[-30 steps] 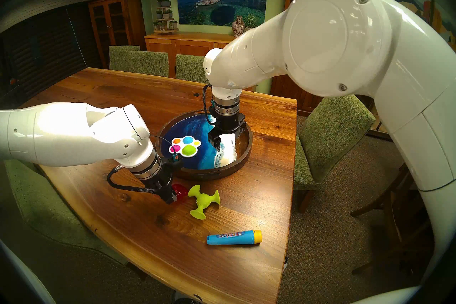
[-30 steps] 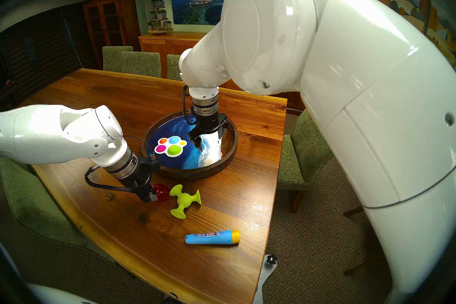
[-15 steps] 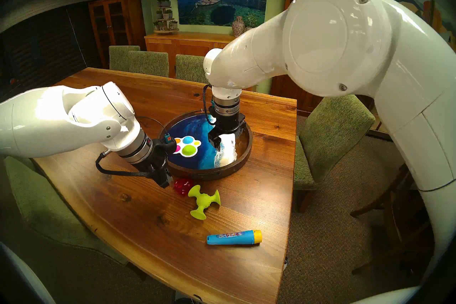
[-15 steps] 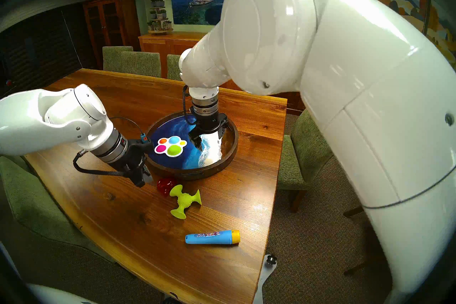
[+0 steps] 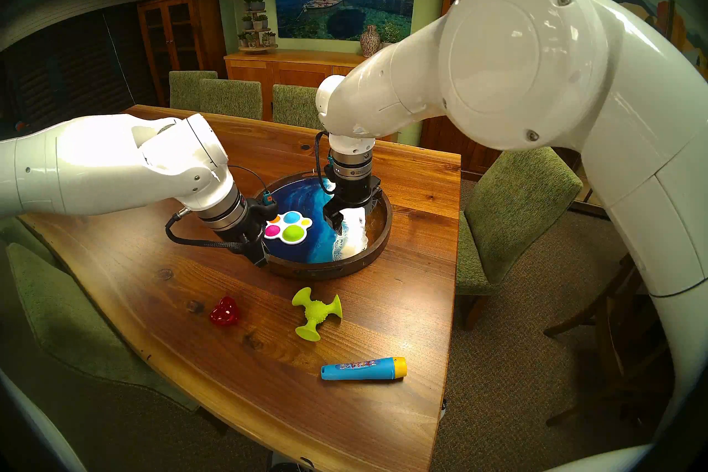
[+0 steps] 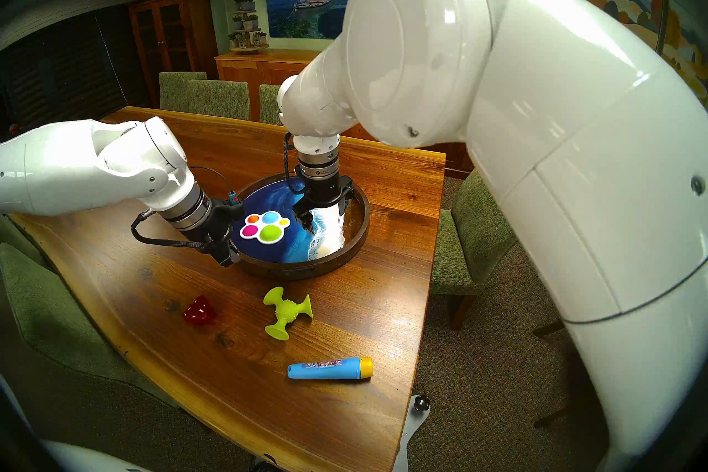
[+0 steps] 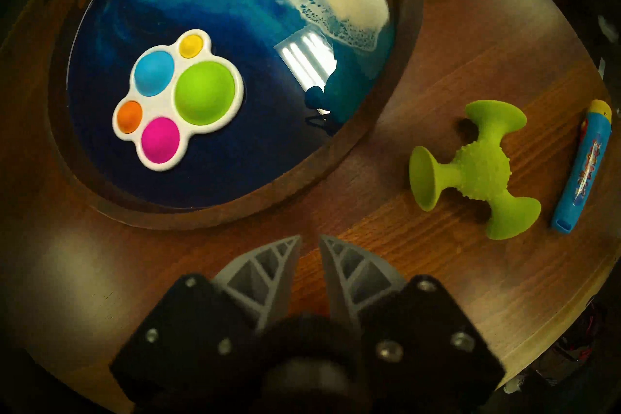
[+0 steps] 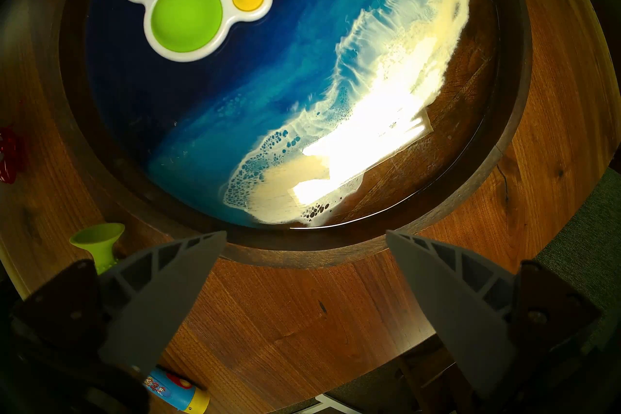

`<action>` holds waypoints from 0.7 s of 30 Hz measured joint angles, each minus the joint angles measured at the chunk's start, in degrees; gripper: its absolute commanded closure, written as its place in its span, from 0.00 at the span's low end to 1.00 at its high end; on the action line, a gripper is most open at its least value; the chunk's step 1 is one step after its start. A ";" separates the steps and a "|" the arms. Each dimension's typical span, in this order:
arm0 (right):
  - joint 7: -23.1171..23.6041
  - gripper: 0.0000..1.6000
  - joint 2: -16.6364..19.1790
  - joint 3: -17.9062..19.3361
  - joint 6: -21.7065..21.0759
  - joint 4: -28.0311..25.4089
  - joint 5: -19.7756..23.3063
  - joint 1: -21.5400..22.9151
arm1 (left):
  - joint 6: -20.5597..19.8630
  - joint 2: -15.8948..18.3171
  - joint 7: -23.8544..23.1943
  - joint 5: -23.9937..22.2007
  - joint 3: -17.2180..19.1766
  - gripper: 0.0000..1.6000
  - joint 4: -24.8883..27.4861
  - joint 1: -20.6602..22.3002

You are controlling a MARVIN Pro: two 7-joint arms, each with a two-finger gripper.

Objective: Put toys in center tray

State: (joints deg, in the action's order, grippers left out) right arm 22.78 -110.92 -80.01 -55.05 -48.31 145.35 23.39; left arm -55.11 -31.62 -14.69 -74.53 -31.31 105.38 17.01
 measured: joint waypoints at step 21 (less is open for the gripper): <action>0.00 0.00 0.00 0.01 0.00 0.00 -0.01 -0.01 | 0.01 8.84 -4.65 4.78 -9.97 0.50 10.98 5.77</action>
State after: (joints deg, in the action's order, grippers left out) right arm 22.78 -110.92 -80.00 -55.05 -48.31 145.34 23.38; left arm -55.10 -22.77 -19.33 -69.75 -41.28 116.36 22.79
